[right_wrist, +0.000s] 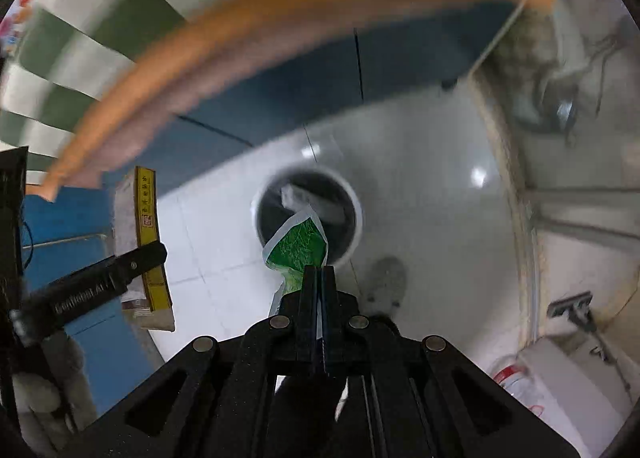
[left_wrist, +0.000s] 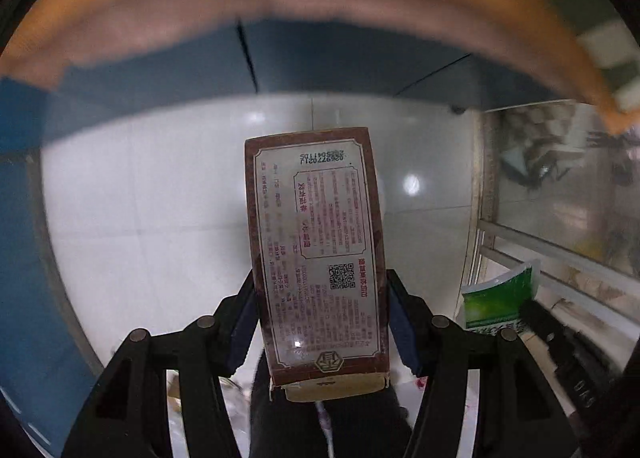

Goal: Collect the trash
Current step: 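Lower both held items into the trash bin and open both tools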

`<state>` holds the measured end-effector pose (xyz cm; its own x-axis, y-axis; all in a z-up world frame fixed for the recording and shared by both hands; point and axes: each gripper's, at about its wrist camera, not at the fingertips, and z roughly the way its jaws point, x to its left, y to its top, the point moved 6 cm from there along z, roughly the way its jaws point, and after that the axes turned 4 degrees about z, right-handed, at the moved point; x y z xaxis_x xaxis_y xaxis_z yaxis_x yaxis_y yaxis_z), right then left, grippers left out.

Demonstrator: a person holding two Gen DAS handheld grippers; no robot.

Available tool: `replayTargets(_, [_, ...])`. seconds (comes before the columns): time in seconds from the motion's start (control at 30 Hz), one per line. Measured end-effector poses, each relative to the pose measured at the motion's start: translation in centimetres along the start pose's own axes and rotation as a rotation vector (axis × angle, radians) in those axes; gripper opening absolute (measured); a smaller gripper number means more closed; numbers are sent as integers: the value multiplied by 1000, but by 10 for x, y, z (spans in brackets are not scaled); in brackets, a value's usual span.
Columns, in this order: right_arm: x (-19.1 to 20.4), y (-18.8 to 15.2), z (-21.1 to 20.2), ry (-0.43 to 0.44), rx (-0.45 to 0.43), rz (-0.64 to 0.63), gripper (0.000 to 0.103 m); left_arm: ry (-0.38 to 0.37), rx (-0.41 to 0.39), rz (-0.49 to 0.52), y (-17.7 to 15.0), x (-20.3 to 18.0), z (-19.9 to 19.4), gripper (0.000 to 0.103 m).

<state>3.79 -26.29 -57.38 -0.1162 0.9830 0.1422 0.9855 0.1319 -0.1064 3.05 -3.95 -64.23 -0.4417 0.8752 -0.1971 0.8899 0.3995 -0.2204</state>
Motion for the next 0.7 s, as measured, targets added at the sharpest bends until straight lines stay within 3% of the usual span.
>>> replayTargets(0.17, [-28,6,123,-10,53,69,2,-3,85,-64,29,24,122,56])
replayTargets(0.37, [-47,9,263,-3,145,96,2,-22,146,-80,37,31,218,58])
replayTargets(0.5, [-43,6,311,-13,195,69,7,6,146,-80,31,35,240,61])
replayTargets(0.57, [-42,3,325,-21,220,51,11,-3,136,-96,26,37,241,76])
replayTargets(0.6, [-43,1,328,-34,225,48,11,-3,132,-101,25,39,237,90])
replayTargets(0.63, [-45,-1,330,-48,226,46,13,5,129,-102,24,43,233,99])
replayTargets(0.7, [-48,-4,327,-66,224,43,35,32,105,-98,21,49,223,99])
